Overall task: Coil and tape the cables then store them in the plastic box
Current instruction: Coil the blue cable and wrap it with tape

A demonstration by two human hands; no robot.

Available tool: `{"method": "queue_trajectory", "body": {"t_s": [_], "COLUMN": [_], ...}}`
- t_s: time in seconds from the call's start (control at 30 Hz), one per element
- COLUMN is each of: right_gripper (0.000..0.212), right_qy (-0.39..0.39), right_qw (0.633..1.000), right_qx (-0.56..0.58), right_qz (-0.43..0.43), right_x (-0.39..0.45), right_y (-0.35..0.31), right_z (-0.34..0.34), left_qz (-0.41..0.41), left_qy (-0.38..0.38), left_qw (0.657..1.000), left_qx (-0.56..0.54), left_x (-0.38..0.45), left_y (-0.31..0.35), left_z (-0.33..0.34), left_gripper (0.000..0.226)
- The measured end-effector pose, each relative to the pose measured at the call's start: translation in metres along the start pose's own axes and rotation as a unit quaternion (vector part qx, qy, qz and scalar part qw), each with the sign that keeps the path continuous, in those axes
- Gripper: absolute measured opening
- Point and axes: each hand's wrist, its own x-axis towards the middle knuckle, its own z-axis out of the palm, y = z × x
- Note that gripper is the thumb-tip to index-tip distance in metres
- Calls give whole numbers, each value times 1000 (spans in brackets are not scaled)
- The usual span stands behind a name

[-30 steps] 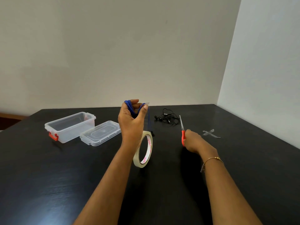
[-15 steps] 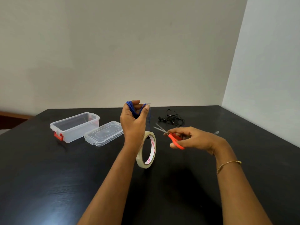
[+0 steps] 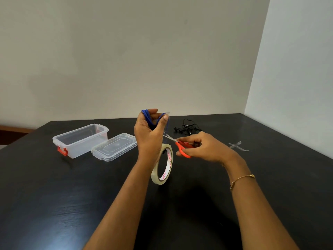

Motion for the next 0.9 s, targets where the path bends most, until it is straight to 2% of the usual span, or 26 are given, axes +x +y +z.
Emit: {"method": "queue_trajectory", "body": {"t_s": [0.27,0.6,0.9], "right_gripper": [32,33,37], "right_qy": [-16,-23,-39], "right_qw": [1000,999,999], "right_qx": [4,37,28], "right_qz": [2,1,12], "right_x": [-1,-13,-9], "right_y": [-2,1,3], "right_z": [-1,-21,-15], "left_qz": [6,-4,-10], "left_qy": [0,24,17], "left_qw": [1000,1000,1000], "left_qx": [6,-1,-7], "left_x": [0,1,2], "left_y": [0,-1,-1], "left_z": [0,-2,-2], "left_gripper": [25,23,24]}}
